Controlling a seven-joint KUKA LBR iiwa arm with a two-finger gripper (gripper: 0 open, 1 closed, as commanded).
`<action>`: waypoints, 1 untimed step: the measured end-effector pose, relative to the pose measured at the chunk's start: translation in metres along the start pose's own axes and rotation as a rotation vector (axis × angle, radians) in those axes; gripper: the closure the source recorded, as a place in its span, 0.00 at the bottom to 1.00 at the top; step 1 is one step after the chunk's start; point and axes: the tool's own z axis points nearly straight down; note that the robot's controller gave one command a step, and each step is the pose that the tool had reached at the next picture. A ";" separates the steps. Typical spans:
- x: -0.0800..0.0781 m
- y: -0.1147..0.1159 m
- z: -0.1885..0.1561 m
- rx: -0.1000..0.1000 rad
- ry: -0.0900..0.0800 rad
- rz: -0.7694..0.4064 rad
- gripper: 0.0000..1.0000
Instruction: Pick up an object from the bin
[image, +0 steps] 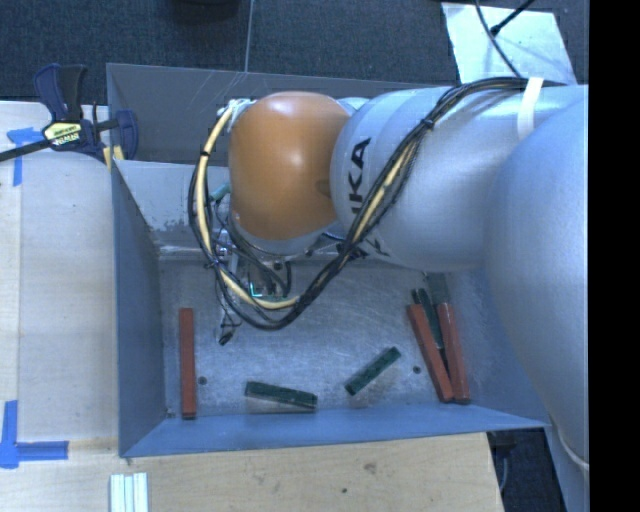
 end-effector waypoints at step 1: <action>0.047 -0.067 0.116 0.000 -0.001 -0.239 0.00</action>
Offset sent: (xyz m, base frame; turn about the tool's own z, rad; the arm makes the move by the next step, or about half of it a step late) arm -0.0464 -0.0662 -0.1139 -0.2412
